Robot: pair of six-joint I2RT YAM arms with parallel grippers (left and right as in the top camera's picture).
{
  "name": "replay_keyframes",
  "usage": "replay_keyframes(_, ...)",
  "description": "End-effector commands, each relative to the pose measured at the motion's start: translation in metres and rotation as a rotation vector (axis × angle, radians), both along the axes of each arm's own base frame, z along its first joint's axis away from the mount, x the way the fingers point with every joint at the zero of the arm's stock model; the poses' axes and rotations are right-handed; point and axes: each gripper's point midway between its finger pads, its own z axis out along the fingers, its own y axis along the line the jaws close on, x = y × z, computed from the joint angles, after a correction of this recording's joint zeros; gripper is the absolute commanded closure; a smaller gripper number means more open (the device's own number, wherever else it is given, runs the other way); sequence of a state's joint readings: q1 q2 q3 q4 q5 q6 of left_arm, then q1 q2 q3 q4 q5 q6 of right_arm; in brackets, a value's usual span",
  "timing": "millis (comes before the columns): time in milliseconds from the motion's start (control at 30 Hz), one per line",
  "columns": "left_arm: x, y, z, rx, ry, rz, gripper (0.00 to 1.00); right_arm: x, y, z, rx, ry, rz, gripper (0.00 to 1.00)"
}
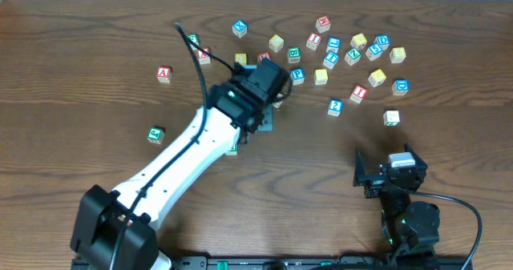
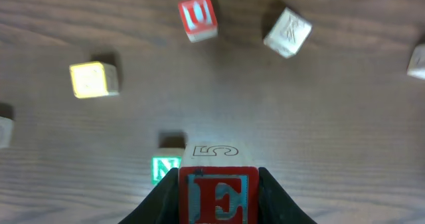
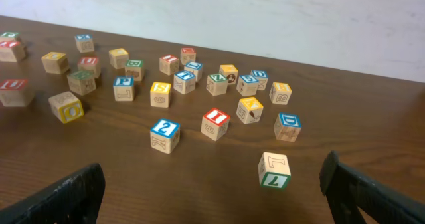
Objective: Spell out NEURIPS
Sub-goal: 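Lift the red E block and carry it beside the green N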
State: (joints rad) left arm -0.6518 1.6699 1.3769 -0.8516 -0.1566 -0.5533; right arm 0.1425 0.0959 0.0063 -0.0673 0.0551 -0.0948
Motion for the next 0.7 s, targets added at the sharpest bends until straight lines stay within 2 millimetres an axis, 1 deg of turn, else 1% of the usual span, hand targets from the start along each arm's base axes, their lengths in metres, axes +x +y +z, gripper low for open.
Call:
replay_keyframes(0,-0.011,0.000,-0.017,0.014,0.017,0.016,0.81,0.000,-0.001,0.000,0.004,0.001,-0.003,0.01)
replay_keyframes(67,-0.014,0.000,-0.024,0.015,0.023,0.018,0.81,0.000,-0.001,0.000,0.004,0.001,-0.003,0.01)
replay_keyframes(100,-0.015,0.000,-0.028,0.016,0.025,0.021,0.86,0.000,-0.001,0.000,0.004,0.001,-0.003,0.01)
replay_keyframes(300,-0.022,0.004,-0.049,0.024,0.037,0.021,0.85,0.000,-0.001,0.000,0.004,0.001,-0.003,0.01)
replay_keyframes(467,-0.026,0.008,-0.061,0.031,0.045,0.020,0.85,0.000,-0.001,0.000,0.004,0.001,-0.003,0.01)
replay_keyframes(667,-0.031,0.012,-0.081,0.032,0.046,0.021,0.85,0.000,-0.001,0.000,0.004,0.001,-0.003,0.01)
